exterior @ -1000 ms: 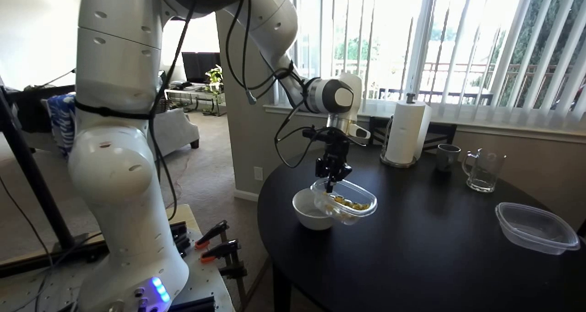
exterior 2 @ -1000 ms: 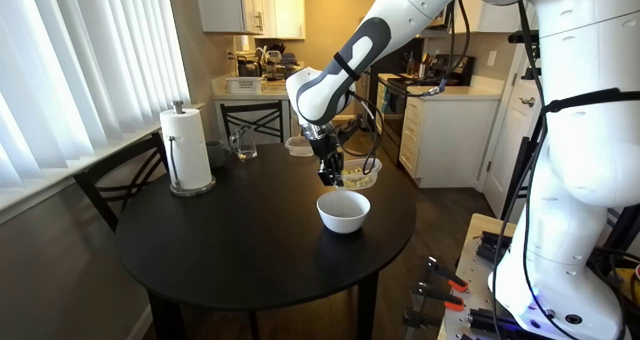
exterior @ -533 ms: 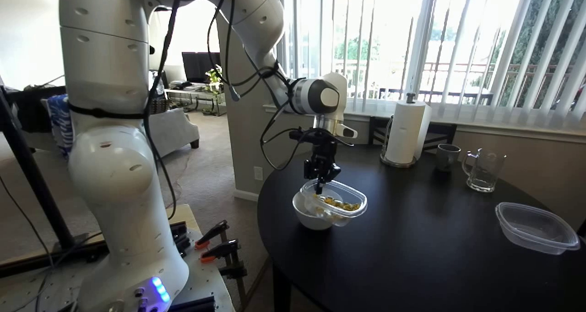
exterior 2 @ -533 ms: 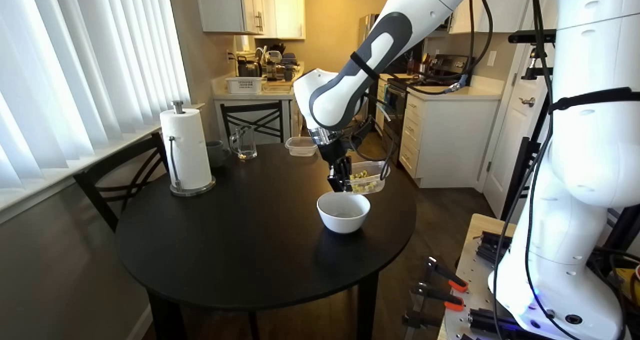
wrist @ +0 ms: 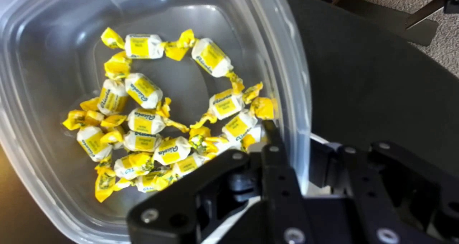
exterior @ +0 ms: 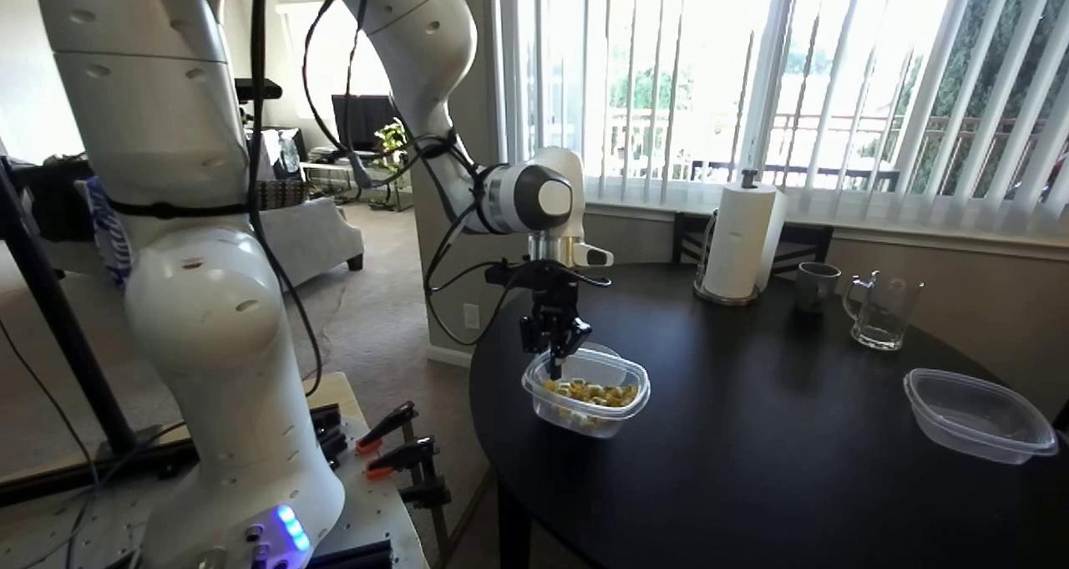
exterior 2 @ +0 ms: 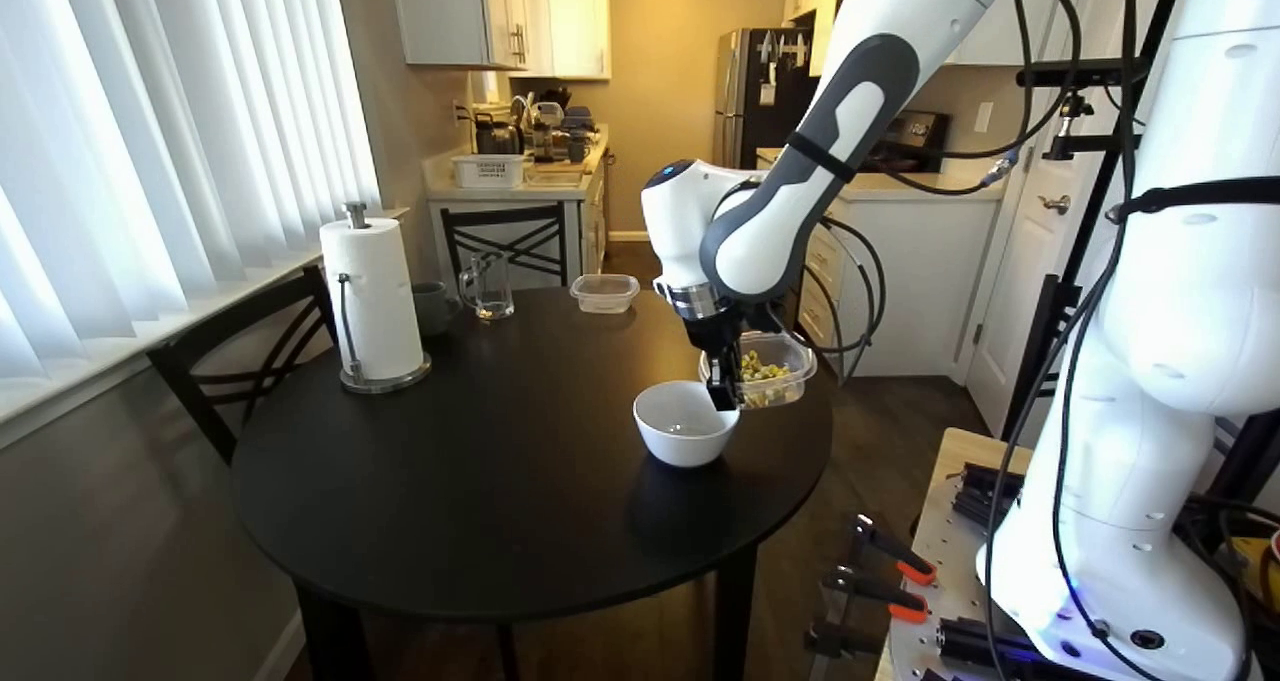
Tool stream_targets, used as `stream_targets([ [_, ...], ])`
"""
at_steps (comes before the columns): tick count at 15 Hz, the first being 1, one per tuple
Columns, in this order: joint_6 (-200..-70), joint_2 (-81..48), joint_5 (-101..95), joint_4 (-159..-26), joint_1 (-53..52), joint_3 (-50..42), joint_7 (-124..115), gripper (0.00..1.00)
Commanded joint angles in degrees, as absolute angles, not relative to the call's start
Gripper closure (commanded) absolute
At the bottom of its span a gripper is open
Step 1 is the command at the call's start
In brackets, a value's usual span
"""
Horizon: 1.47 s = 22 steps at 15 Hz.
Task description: Pour the candy from the clear bowl into the white bowl.
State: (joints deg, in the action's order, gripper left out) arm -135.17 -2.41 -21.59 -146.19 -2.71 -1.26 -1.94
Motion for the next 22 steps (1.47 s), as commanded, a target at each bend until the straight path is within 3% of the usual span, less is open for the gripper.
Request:
stream_targets([
  [1, -139.68, 5.74, -22.42, -154.13, -2.60, 0.21, 0.00, 0.97],
  [11, -138.49, 9.97, -4.58, -150.48, -10.53, 3.64, 25.53, 0.98],
  [18, -135.77, 1.35, 18.83, -141.19, -18.61, -5.16, 53.88, 0.98],
  [22, -123.73, -5.11, 28.48, -134.61, -9.84, -2.24, 68.20, 0.98],
])
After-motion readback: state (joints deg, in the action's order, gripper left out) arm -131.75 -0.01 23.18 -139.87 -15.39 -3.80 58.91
